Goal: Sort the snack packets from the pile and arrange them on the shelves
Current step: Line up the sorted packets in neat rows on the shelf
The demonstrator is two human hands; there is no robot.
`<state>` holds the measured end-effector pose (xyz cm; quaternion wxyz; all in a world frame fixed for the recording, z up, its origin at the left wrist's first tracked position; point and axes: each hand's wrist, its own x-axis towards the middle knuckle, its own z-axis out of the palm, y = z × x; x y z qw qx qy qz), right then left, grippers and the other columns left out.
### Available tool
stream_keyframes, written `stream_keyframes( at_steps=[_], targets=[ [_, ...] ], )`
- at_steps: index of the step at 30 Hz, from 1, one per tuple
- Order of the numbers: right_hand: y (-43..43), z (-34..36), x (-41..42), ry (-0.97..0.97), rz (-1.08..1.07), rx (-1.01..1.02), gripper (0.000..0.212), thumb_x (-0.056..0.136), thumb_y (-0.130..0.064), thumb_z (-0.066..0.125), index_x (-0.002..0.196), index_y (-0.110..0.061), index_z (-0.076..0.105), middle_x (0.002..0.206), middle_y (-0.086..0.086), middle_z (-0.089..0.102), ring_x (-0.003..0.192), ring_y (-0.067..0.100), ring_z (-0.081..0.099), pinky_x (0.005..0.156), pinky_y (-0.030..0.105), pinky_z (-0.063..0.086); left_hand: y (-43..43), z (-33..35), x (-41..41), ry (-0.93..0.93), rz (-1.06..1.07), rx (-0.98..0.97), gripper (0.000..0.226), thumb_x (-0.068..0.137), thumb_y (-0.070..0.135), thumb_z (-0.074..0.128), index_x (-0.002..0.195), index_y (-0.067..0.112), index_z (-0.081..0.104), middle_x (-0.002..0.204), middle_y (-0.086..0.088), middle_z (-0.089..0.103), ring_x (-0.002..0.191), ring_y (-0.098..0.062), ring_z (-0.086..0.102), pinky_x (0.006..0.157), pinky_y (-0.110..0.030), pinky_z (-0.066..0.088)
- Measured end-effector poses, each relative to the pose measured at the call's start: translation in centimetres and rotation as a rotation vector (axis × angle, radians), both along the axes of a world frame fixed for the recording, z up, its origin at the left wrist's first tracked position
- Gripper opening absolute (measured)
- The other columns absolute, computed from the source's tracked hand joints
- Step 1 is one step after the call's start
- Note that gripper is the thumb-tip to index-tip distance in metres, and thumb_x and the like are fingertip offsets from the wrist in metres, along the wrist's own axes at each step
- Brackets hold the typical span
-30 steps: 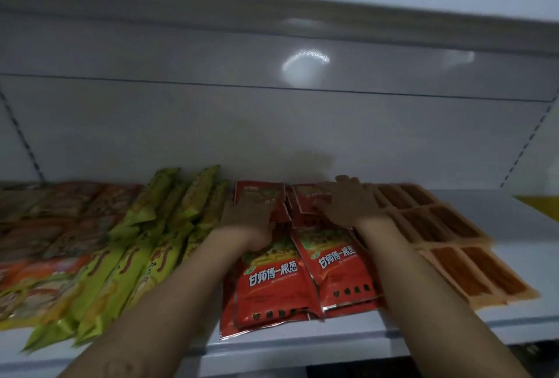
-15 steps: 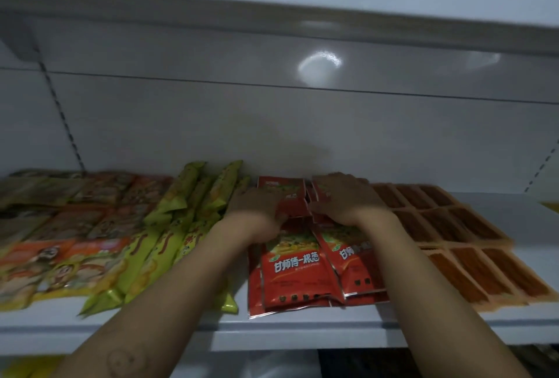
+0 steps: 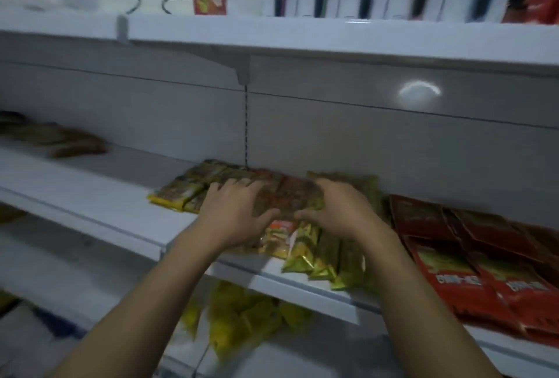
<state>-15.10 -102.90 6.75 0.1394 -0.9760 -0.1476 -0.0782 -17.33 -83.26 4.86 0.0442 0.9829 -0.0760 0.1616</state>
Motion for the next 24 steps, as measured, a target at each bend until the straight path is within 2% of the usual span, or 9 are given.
stream_keyframes(
  at_steps=[4, 8, 16, 24],
  targets=[
    [8.8, -0.5, -1.5, -0.045, 0.112, -0.020, 0.089, 0.081, -0.066, 0.064, 0.154, -0.031, 0.025, 0.157, -0.002, 0.032, 0.142, 0.022, 0.032, 0.116, 0.043, 0.026, 9.3, -0.5, -3.4, 0.007, 0.134, -0.025, 0.070, 0.089, 0.071, 0.042, 0.148, 0.033, 0.037, 0.144, 0.003, 0.051, 0.132, -0.023, 0.044, 0.104, -0.041, 0.033],
    [16.3, -0.9, -2.9, -0.035, 0.236, 0.007, 0.088, 0.083, -0.061, 0.064, 0.155, -0.031, 0.023, 0.161, -0.003, 0.025, 0.146, 0.021, 0.024, 0.117, 0.043, 0.020, 16.8, -1.4, -7.1, 0.002, 0.238, -0.084, 0.067, 0.091, 0.066, 0.045, 0.148, 0.034, 0.035, 0.148, 0.004, 0.047, 0.135, -0.022, 0.040, 0.106, -0.042, 0.030],
    [30.4, -2.6, -6.5, -0.045, 0.428, 0.068, 0.084, 0.086, -0.060, 0.062, 0.154, -0.030, 0.025, 0.159, -0.006, 0.028, 0.146, 0.019, 0.023, 0.117, 0.042, 0.018, 28.7, -2.5, -14.2, 0.002, 0.427, -0.109, 0.069, 0.092, 0.067, 0.042, 0.150, 0.032, 0.031, 0.153, 0.003, 0.041, 0.140, -0.020, 0.034, 0.111, -0.045, 0.029],
    [39.9, -3.6, -7.7, -0.014, 0.545, 0.123, 0.079, 0.088, -0.059, 0.060, 0.153, -0.033, 0.025, 0.160, -0.003, 0.025, 0.147, 0.018, 0.020, 0.118, 0.039, 0.015, 35.7, -3.3, -17.8, -0.022, 0.540, -0.159, 0.066, 0.093, 0.064, 0.043, 0.150, 0.032, 0.032, 0.152, 0.005, 0.041, 0.140, -0.019, 0.032, 0.111, -0.042, 0.028]
  ],
)
